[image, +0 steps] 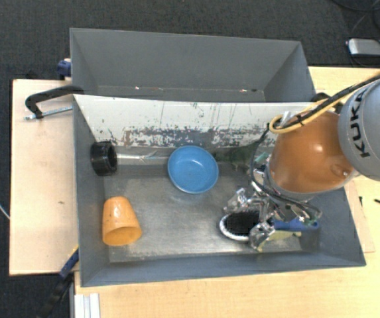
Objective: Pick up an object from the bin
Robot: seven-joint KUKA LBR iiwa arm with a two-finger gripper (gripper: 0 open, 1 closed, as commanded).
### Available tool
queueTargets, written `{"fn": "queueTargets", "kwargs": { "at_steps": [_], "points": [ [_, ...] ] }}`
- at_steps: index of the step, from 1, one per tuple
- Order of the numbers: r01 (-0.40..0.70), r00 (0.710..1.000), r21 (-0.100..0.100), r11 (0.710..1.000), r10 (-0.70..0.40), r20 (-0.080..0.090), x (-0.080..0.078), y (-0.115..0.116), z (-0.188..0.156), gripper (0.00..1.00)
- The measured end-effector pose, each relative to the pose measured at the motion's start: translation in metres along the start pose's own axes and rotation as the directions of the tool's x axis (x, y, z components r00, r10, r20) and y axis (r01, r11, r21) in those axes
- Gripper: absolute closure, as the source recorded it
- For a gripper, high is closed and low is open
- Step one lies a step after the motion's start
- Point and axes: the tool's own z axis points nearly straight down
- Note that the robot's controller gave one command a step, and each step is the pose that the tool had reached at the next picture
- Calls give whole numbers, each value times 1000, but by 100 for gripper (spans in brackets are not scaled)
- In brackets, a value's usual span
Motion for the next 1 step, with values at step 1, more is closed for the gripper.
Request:
{"fn": "queueTargets", "kwargs": {
  "at_steps": [1],
  "points": [
    [16,1000,7,1000,-16,6,-11,-1,-169,100]
  ]
}}
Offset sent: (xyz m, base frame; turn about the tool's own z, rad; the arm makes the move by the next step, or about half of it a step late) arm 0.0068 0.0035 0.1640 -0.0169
